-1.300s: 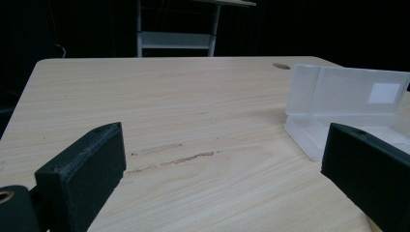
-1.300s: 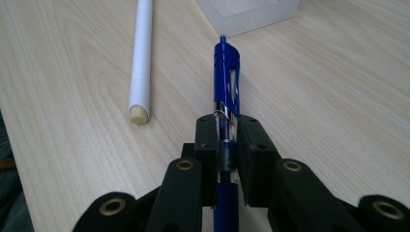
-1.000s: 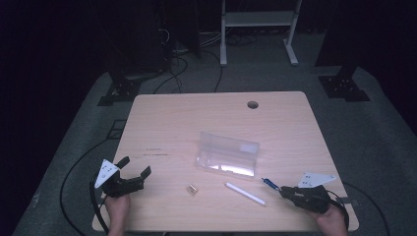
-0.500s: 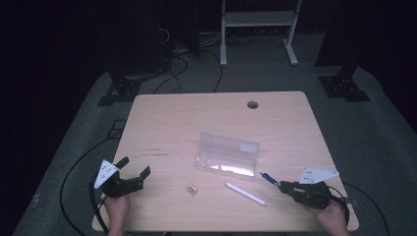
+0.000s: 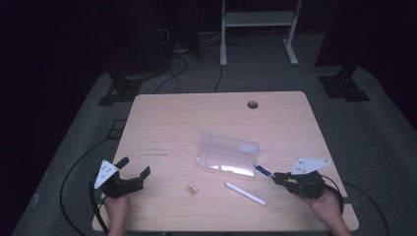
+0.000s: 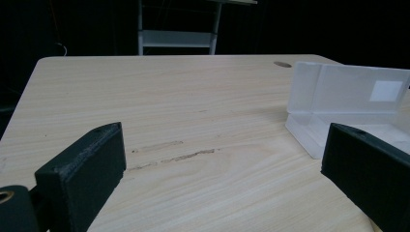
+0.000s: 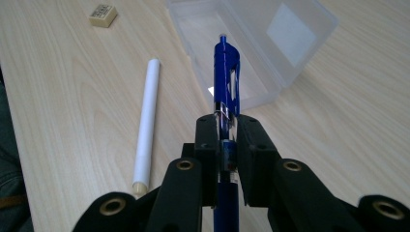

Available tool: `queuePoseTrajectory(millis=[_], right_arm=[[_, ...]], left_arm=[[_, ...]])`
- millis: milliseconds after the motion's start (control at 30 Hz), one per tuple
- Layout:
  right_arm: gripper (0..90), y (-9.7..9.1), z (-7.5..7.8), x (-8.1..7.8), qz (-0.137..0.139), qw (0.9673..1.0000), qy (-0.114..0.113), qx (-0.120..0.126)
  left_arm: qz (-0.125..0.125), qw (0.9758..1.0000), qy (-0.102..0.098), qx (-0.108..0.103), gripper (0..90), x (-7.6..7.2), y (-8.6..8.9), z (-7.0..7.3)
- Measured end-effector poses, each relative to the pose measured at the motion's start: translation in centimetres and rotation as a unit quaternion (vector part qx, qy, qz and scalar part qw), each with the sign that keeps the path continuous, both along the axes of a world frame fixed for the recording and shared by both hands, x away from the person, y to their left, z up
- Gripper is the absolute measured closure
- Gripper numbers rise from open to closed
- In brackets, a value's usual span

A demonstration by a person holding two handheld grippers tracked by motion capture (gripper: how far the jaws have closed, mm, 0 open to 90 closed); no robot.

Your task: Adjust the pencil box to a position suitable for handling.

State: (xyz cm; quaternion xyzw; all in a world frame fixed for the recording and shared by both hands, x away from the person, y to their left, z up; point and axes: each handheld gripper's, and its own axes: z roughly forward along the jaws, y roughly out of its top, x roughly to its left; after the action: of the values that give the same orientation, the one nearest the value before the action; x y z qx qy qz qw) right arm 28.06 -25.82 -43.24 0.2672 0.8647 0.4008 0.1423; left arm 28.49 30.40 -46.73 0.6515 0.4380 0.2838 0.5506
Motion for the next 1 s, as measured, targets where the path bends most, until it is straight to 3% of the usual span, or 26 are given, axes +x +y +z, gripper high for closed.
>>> queuePoseTrajectory(millis=[433,1000], right_arm=[[79.2,3.4,1.6,2.3,0.027,0.9992,-0.007,-0.029],[79.2,6.2,2.6,4.4,0.046,0.9984,-0.012,-0.032]], left_arm=[[0.000,1.0000,0.000,0.000,1.1,0.0,0.1,0.0],[-0.001,1.0000,-0.001,0.000,1.1,0.0,0.0,0.0]])
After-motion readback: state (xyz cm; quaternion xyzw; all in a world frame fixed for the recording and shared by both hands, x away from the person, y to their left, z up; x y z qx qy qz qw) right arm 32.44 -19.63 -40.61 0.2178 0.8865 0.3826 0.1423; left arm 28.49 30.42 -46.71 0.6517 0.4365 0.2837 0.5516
